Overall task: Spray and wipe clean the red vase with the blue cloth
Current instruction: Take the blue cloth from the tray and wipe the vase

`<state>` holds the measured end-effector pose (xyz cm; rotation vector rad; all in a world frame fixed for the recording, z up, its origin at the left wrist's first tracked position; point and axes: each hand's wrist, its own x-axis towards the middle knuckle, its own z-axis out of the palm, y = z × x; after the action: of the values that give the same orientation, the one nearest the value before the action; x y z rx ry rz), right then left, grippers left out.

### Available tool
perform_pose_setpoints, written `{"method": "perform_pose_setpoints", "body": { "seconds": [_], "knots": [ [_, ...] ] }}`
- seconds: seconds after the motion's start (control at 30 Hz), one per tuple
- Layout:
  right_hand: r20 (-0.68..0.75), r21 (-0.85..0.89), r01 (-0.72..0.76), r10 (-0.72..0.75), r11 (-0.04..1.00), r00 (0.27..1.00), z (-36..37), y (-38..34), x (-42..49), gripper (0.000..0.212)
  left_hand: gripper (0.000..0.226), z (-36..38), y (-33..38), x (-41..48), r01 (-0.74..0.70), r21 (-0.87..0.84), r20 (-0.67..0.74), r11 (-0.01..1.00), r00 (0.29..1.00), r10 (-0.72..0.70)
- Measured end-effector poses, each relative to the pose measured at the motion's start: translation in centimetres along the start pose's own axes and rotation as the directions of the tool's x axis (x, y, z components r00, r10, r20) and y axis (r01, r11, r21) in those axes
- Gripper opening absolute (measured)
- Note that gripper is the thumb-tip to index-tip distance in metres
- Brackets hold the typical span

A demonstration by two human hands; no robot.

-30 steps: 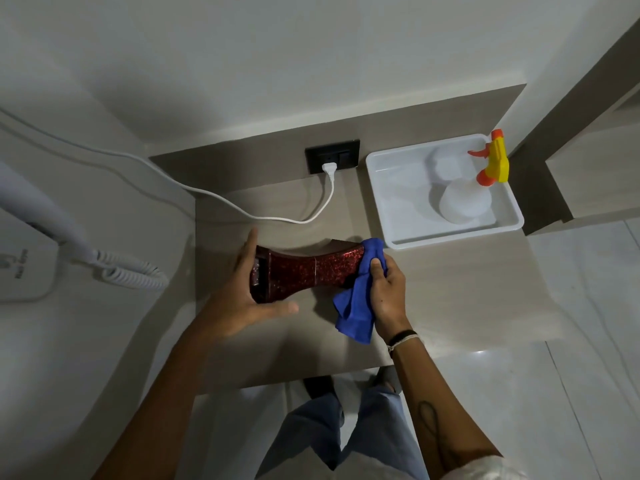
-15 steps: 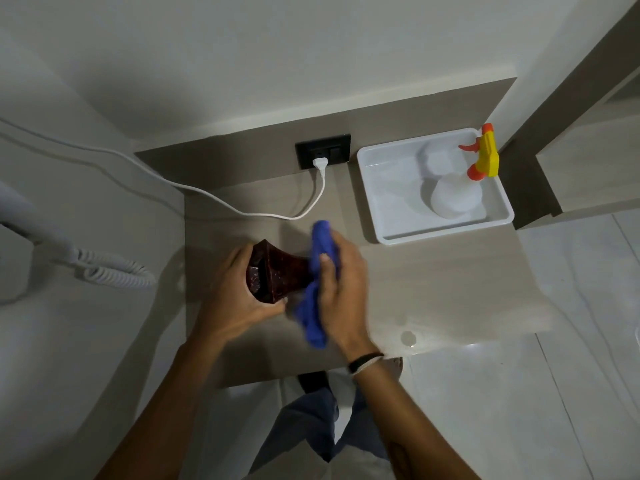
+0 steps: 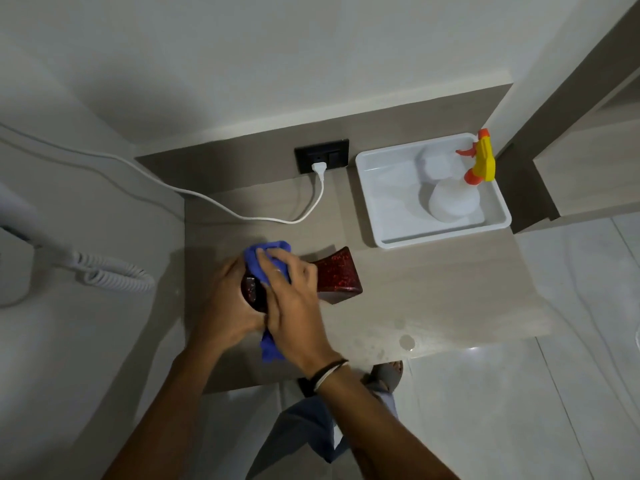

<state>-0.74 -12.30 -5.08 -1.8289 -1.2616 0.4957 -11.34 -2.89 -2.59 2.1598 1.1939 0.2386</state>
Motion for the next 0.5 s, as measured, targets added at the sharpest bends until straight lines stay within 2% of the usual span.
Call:
{"method": "perform_pose_setpoints", "body": {
  "seconds": [0.03,0.07,0.13,0.2,0.23,0.27,0.3,0.33,0.4,0.43,0.47,0.5],
  "knots": [
    [0.01,0.005,0.03,-0.03,1.0,1.0,-0.5,0.7,0.1,0.066,0.096,-0.1,-0.3,0.0,-0.01,0.012,-0.008,1.0,1.0,0.01],
    [-0.01,0.025,-0.014,0.014,1.0,1.0,-1.4,2.2,0.1,0.063,0.093,-0.2,-0.6,0.0,-0.021,0.05,-0.027,0.999,0.999,0.022],
    [-0.013,0.002,-0.262,0.262,0.965,0.965,-3.8,6.0,-0.4,0.055,0.088,-0.2,-0.8,-0.2,-0.024,0.091,-0.047,0.996,0.999,0.028],
    [-0.019,-0.101,-0.371,0.371,0.923,0.928,-5.5,8.1,-0.3,0.058,0.088,0.0,-0.1,-0.3,-0.021,0.076,-0.05,0.997,0.998,0.025],
    [-0.032,-0.058,-0.372,0.371,0.927,0.928,-5.3,7.8,0.1,0.055,0.09,0.2,0.2,-0.1,-0.025,0.068,-0.057,0.997,0.998,0.029],
    [-0.067,0.055,-0.336,0.339,0.94,0.938,-4.6,6.1,0.8,0.05,0.092,0.4,0.4,0.3,-0.027,0.062,-0.063,0.998,0.998,0.031],
    [-0.071,0.129,-0.262,0.272,0.956,0.96,-3.4,4.2,1.0,0.047,0.093,0.5,0.5,0.5,-0.03,0.05,-0.059,0.998,0.998,0.033],
    [-0.084,0.132,-0.142,0.153,0.981,0.985,-2.2,2.2,1.0,0.051,0.094,0.6,0.4,0.6,-0.029,0.026,-0.047,0.999,0.998,0.03],
    [-0.032,0.012,0.055,-0.054,0.998,0.998,-0.7,0.8,0.2,0.064,0.101,0.5,-0.2,0.6,-0.01,-0.032,-0.004,0.999,1.0,0.01],
    [-0.003,-0.018,0.063,-0.063,0.998,0.998,-1.0,1.6,0.3,0.066,0.102,0.4,-0.4,0.7,-0.013,-0.023,-0.007,1.0,1.0,0.013],
    [-0.031,-0.024,-0.014,0.013,1.0,0.999,-1.7,3.0,0.5,0.065,0.101,0.3,-0.6,0.6,-0.027,0.012,-0.026,1.0,0.999,0.027],
    [-0.06,-0.017,-0.155,0.153,0.988,0.986,-2.7,4.6,0.6,0.061,0.099,0.3,-0.7,0.6,-0.04,0.04,-0.035,0.998,0.999,0.041]
  ]
}}
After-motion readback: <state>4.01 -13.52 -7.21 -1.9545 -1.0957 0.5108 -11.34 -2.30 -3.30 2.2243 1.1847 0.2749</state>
